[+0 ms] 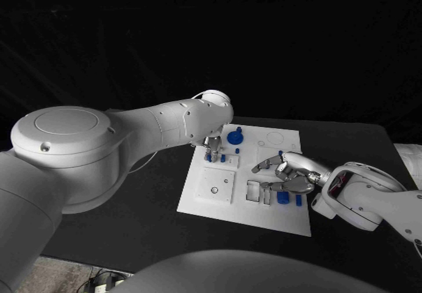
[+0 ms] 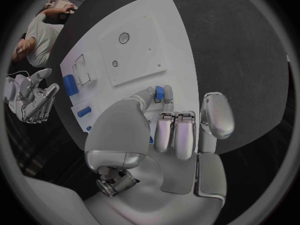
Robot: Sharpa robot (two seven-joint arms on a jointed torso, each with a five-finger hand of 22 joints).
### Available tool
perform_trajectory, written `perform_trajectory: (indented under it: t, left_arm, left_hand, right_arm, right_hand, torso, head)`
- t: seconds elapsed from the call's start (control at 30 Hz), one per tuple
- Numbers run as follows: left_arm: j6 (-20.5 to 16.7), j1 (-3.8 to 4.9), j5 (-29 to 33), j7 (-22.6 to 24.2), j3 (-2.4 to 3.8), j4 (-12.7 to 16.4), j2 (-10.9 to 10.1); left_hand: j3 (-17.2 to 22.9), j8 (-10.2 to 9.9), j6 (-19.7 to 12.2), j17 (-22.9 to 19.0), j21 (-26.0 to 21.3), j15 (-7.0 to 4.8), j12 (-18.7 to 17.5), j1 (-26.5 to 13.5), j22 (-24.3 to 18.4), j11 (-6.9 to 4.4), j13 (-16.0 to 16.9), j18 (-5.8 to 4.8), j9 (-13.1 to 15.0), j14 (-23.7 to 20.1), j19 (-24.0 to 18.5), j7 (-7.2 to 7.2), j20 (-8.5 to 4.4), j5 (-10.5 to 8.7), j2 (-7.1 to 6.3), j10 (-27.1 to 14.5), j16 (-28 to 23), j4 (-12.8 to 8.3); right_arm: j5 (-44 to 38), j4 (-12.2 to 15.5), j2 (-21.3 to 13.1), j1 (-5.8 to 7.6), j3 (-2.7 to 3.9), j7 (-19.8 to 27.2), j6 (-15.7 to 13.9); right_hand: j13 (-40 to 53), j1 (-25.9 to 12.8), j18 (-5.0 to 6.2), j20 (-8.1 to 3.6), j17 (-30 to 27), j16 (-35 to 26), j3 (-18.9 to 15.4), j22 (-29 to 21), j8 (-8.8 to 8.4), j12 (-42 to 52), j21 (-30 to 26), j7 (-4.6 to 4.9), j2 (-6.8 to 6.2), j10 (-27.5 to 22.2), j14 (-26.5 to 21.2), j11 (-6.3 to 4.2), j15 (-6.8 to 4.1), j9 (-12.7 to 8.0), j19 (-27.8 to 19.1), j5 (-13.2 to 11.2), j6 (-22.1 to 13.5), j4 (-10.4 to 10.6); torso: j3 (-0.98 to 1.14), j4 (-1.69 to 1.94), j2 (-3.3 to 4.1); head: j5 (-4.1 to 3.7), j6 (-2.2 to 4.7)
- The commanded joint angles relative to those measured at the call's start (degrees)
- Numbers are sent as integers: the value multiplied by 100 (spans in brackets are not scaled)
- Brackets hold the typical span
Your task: Assemble the parts on the task board
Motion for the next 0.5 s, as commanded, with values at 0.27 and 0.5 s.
perform_trajectory:
  t: [0.27,0.5]
  left_arm:
    - [112,-30,-115,-618,-14,54,-10]
    - [128,-30,-88,-611,-13,65,-8]
  left_hand:
    - [-53,25,-55,1454,2,-15,17,-95,977,-14,1192,41,24,546,43,9,-5,-36,-14,249,11,25]
    - [-60,8,-80,1451,-12,-13,13,-87,973,-13,1188,44,30,543,39,10,-4,-21,-22,245,7,23]
  right_arm:
    - [-47,-9,3,-20,-1,45,93]
    - [-47,-19,8,-27,-1,46,97]
  right_hand:
    - [1494,-49,37,0,1507,20,25,1118,30,-7,-22,7,-5,676,597,-29,40,6,-26,-17,33,3]
    - [1494,-49,37,0,1507,20,25,1118,30,-7,-22,7,-5,676,597,-29,40,6,-26,-17,33,3]
  torso:
    - [0,0,-1]
    - [0,0,2]
  head:
    - [8,0]
    - [9,0]
